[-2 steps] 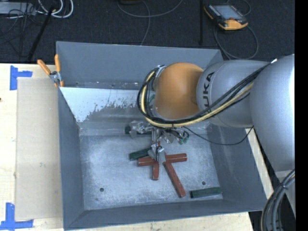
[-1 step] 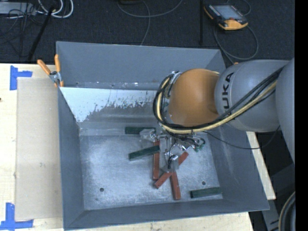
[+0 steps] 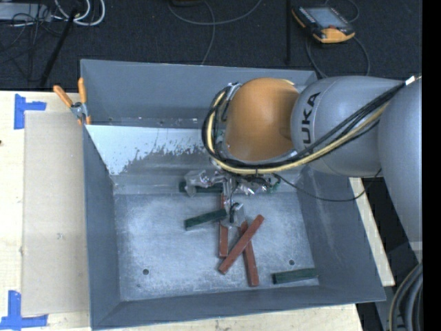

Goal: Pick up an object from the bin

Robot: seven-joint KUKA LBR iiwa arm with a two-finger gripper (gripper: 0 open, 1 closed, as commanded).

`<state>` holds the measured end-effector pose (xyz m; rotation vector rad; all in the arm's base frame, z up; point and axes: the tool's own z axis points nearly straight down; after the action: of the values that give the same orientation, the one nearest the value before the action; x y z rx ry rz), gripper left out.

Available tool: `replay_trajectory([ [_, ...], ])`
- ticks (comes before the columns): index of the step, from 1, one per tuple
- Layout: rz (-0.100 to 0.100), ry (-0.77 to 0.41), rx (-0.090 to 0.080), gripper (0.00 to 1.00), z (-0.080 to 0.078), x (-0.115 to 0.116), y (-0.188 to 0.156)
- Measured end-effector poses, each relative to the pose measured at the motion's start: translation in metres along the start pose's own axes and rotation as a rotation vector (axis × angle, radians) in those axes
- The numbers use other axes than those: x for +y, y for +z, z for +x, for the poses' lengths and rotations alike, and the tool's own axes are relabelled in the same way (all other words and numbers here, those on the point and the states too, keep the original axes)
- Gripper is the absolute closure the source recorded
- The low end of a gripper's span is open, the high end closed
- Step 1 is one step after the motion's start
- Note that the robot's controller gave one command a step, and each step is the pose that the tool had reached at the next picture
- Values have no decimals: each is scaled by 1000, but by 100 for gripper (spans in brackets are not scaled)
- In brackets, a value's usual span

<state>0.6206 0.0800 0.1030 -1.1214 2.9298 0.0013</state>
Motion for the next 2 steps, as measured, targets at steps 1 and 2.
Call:
replay_trajectory([
  [1, -3, 40, 8, 0, 11, 4, 34],
  [2, -2, 43, 5, 0, 11, 3, 34],
])
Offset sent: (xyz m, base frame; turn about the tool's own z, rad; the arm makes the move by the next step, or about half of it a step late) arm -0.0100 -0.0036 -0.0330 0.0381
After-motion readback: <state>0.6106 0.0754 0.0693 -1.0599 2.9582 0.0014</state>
